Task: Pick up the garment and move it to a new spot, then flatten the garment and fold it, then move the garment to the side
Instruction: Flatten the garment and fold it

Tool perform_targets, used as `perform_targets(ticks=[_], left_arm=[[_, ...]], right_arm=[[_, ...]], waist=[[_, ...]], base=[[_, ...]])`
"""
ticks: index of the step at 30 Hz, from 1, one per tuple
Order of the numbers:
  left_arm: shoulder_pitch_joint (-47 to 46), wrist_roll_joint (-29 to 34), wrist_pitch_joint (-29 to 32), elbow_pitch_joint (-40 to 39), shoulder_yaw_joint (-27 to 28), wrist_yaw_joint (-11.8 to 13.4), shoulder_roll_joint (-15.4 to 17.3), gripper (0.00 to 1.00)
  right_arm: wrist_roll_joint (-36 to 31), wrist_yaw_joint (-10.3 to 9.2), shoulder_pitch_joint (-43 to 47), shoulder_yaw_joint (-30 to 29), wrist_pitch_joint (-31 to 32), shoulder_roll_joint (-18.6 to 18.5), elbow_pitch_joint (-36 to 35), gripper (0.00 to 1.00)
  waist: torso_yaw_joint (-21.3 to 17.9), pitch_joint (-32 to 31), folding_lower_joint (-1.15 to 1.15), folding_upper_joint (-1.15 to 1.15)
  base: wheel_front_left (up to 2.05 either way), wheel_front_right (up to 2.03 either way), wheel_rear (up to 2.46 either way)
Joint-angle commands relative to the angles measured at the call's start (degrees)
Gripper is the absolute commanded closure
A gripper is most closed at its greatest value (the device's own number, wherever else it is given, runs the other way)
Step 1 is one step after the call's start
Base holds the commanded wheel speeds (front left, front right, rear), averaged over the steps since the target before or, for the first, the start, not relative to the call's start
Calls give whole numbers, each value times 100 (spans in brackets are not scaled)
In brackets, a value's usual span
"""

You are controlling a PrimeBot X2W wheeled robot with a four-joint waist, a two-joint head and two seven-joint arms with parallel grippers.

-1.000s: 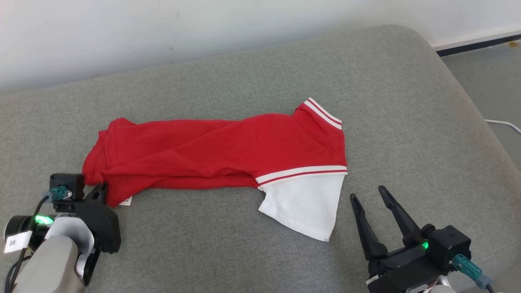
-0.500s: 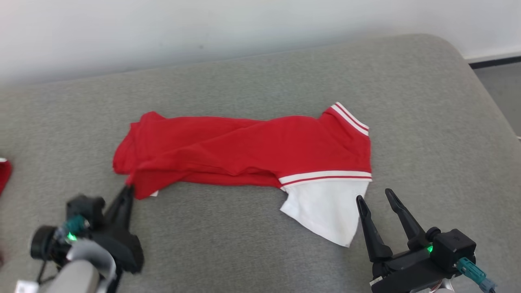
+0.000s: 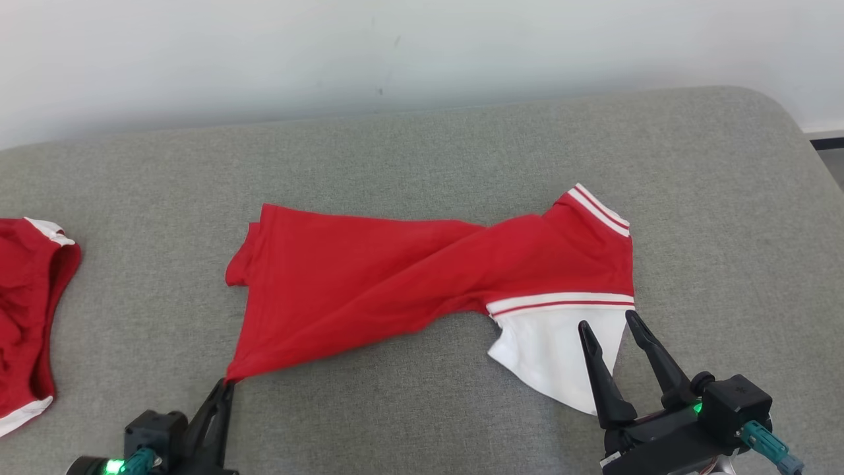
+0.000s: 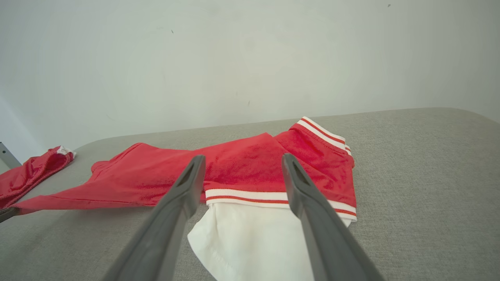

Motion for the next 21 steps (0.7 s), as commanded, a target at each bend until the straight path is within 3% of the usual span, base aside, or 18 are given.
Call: perform_targets(ticks=[1, 11, 12, 13, 14, 21], left_arm=[[106, -44, 2, -11, 49, 76, 46, 100], [237, -5, -19, 368, 163, 523, 5, 100], [261, -18, -40, 389, 166, 531, -13, 87], [298, -22, -74, 408, 169, 554, -27, 51], [327, -46, -124, 413, 191, 578, -61, 0], [638, -186, -497, 41, 639, 718, -366, 0]], right_arm=[[-29, 4, 55, 2, 6, 22, 0, 0], [71, 4, 52, 41, -2, -32, 31, 0], [87, 4, 57, 34, -4, -44, 33, 0], [98, 4, 65, 23, -6, -53, 33, 0], [105, 4, 74, 15, -9, -61, 30, 0], [105, 4, 139, -73, -19, -91, 43, 0]], waist=[[15, -24, 0, 0], [-35, -110, 0, 0], [-42, -116, 0, 0], [-48, -121, 0, 0], [-52, -125, 0, 0], [-14, -175, 0, 0]], base=[[0, 0, 0], [0, 0, 0], [0, 0, 0], [0, 0, 0], [0, 0, 0], [0, 0, 0]])
